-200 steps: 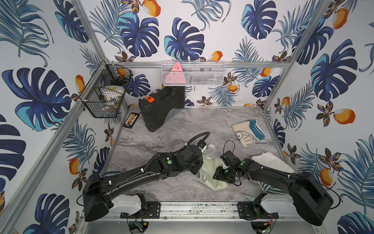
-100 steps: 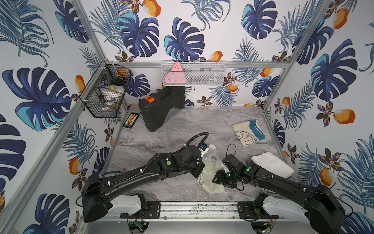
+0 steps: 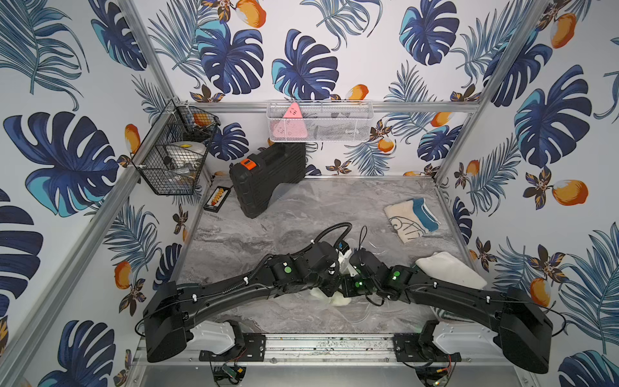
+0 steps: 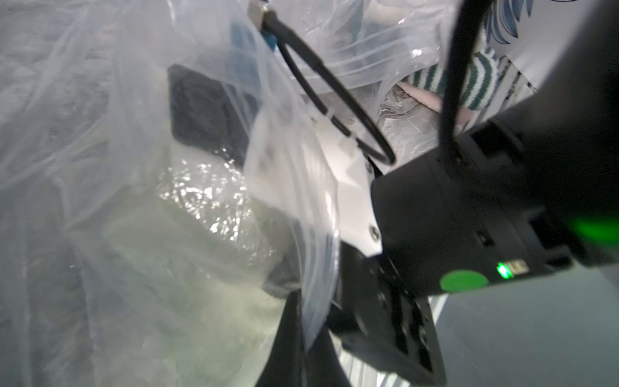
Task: Place the folded towel into the vacuum bag
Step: Place the towel in the vacuum bag.
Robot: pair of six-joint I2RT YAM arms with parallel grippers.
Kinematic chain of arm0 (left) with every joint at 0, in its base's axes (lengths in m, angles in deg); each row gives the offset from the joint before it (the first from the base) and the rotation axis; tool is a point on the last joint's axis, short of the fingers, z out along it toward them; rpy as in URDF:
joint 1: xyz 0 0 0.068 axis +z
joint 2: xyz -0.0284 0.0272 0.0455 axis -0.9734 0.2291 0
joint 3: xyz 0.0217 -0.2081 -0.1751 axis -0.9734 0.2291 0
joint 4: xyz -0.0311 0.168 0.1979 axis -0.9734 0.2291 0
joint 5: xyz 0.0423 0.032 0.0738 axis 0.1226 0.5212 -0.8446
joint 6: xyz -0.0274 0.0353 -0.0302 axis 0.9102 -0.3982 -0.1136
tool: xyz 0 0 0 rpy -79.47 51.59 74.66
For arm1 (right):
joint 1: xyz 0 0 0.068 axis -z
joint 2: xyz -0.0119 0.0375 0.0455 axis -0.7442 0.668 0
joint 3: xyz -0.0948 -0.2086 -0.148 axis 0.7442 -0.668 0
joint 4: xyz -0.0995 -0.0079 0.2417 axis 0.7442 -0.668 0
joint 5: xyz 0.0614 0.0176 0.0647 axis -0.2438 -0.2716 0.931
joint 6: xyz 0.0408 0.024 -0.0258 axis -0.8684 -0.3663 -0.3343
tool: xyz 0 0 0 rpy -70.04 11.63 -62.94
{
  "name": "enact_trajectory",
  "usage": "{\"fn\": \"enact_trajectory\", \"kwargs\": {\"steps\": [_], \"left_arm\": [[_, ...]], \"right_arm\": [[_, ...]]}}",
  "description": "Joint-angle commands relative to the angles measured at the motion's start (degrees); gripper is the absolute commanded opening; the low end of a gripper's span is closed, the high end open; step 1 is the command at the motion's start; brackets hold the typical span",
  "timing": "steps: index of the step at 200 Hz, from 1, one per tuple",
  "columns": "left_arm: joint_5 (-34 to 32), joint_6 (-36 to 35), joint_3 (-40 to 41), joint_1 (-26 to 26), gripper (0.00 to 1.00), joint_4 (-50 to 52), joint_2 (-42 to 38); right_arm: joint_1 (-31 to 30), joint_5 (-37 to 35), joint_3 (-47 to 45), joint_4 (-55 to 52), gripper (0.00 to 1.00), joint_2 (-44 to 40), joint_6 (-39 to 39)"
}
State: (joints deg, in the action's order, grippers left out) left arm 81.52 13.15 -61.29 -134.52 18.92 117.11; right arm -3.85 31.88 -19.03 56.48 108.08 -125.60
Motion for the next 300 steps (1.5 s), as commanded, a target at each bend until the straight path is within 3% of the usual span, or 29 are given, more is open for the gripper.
{"fn": "enact_trajectory", "kwargs": {"steps": [1, 11, 20, 33, 55, 76, 108, 146, 165, 178, 192, 204, 240, 300], "left_arm": [[1.6, -0.5, 1.3, -0.1, 0.00, -2.0, -0.4], [1.8, -0.1, 2.2, -0.1, 0.00, -2.8, -0.3], [2.1, 0.3, 2.9, -0.1, 0.00, -3.1, -0.1], [2.4, 1.1, 3.9, -0.1, 0.00, -4.2, 0.2], [3.0, 1.9, 5.1, -0.2, 0.00, -5.6, -0.1], [2.6, 1.2, 5.2, -0.2, 0.00, -5.4, 0.3], [1.5, 0.5, 5.3, -0.2, 0.00, -4.8, 0.0], [0.4, -0.4, 5.1, -0.2, 0.00, -4.2, -0.7], [1.2, -0.3, 4.0, -0.2, 0.00, -5.3, 0.2], [2.1, 0.4, 3.2, -0.4, 0.00, -6.5, 0.8], [2.1, 0.8, 2.4, -0.7, 0.00, -7.4, 1.0], [1.9, 0.9, 1.8, -0.7, 0.00, -7.6, 1.4], [2.5, 0.5, 0.0, -0.9, 0.00, -7.2, 3.1], [1.4, -1.4, 1.3, -0.9, 0.00, -5.1, 1.8]], "right_arm": [[3.8, -2.2, 0.6, 1.4, 0.25, 4.4, 2.6], [5.5, -4.2, 1.8, -2.4, 0.46, 6.0, 3.1], [6.0, -6.4, 3.1, -6.7, 0.56, 6.0, 3.8], [6.3, -8.9, 4.3, -14.1, 0.64, 3.4, 3.5], [8.1, -6.9, 3.5, -22.8, 0.74, -4.4, 2.0], [11.6, -6.0, 2.0, -28.4, 0.77, -9.6, -0.7], [16.3, -21.1, 2.2, -39.4, 0.77, -13.6, -9.9], [16.1, -21.7, 1.4, -42.0, 0.67, -16.6, -11.2], [12.0, -15.0, 0.0, -37.1, 0.52, -18.3, -12.0], [7.7, -12.6, -0.9, -33.9, 0.50, -20.1, -16.5], [3.4, -11.8, -0.6, -31.8, 0.53, -20.2, -21.7], [0.5, -10.5, -1.0, -28.4, 0.62, -19.0, -26.0], [0.1, -4.9, -9.1, -9.0, 0.72, -14.2, -36.6], [-1.4, -10.7, -18.3, 16.4, 0.72, -8.1, -46.9]]}}
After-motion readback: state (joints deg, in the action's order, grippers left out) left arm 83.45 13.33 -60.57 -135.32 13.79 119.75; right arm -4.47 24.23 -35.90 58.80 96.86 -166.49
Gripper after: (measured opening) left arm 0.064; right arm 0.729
